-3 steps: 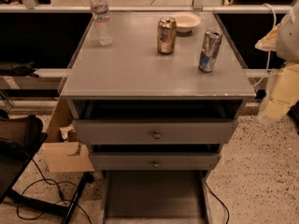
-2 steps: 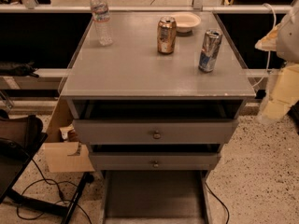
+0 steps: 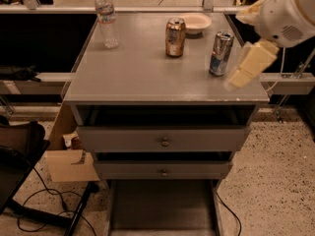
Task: Place water bottle into bottom drawer
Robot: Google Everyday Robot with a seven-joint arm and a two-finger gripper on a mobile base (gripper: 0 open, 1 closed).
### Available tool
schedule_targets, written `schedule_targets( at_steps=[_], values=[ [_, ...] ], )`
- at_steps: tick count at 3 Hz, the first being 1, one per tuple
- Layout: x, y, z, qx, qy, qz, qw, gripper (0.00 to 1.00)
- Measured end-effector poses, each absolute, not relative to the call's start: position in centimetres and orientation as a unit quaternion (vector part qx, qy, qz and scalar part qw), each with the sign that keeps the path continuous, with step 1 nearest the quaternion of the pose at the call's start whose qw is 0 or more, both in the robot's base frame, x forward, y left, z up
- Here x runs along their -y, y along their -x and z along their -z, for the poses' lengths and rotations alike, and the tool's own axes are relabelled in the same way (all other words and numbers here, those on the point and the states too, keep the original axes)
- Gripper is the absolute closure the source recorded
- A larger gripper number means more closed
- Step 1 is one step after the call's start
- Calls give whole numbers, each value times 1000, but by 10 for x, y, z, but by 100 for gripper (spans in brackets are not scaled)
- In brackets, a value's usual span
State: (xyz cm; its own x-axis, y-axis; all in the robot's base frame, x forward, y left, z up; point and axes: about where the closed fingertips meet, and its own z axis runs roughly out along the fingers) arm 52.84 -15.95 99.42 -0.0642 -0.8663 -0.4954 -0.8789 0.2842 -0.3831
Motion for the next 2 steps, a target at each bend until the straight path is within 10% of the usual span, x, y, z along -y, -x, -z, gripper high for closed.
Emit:
schedule_targets(
  at_steps=[2],
  values=[
    [74,-653,-1042,-671,521,-70,523,0]
  ],
)
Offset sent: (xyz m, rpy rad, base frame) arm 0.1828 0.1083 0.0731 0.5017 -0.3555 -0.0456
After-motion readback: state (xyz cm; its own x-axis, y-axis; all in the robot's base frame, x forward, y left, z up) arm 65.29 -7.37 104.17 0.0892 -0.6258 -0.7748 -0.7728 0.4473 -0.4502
